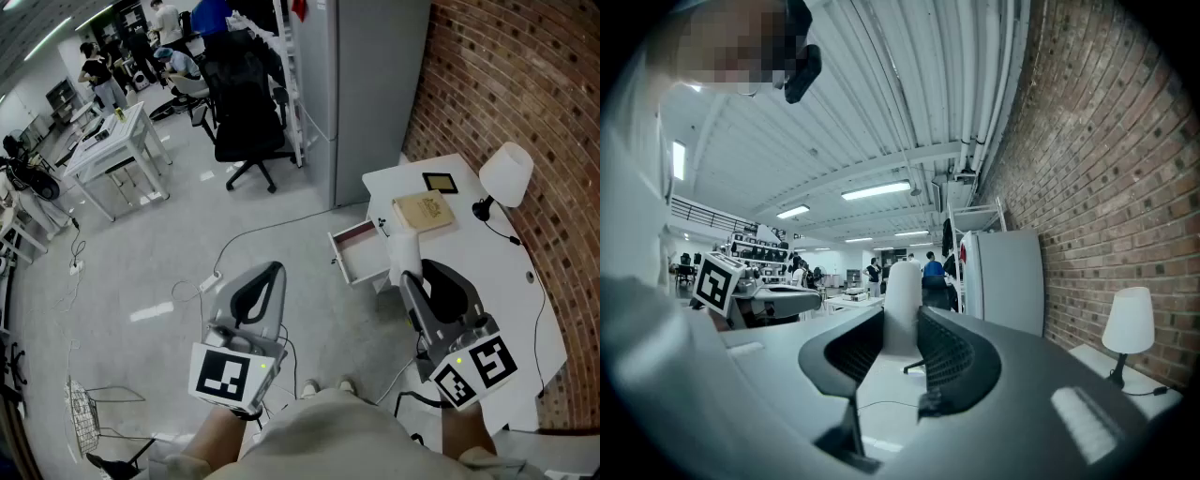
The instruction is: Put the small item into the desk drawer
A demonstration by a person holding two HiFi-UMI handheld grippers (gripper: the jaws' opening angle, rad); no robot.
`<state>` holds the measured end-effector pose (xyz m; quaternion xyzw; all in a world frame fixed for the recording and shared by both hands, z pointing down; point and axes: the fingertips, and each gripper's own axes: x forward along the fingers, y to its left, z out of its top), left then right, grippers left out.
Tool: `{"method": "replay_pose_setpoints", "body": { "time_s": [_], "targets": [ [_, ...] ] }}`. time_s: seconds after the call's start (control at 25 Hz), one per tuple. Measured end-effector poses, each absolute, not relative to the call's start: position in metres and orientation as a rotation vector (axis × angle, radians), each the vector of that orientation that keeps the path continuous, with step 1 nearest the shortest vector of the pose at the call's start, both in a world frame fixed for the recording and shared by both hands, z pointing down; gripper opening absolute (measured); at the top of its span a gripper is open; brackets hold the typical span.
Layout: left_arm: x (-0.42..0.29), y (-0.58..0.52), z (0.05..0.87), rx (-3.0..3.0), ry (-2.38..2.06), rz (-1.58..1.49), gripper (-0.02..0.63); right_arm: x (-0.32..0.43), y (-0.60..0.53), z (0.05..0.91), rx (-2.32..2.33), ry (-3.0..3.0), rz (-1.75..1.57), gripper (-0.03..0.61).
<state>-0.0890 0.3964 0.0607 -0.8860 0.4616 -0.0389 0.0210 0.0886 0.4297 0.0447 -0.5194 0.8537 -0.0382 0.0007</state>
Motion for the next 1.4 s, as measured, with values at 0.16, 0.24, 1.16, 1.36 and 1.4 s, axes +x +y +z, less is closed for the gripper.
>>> {"method": "replay_pose_setpoints", "body": {
  "time_s": [0.16,0.24,1.16,1.36,1.4],
  "targets": [
    [-0.083,0.387,0.062,-2.718,1.426,-0.159,0.003,0.097,0.423,0.043,-1.614,2.665,-0.128,0.12],
    [-0.082,0.385,0.065,-2.721,1.429,-0.165,0.003,0.1,0.422,0.045,-1.61,2.658,-0.14,0.12],
    [-0.017,0.375,0.093,-2.732,1.507,-0.201,0.003,0.162,0.383,0.108,-1.556,2.684,-0.376,0.121],
    [-0.021,0.35,0.106,-2.752,1.512,-0.206,0.003,0.157,0.354,0.124,-1.557,2.695,-0.415,0.121],
    [-0.023,0.343,0.107,-2.753,1.512,-0.207,0.003,0.156,0.346,0.127,-1.56,2.696,-0.42,0.121]
  ]
}}
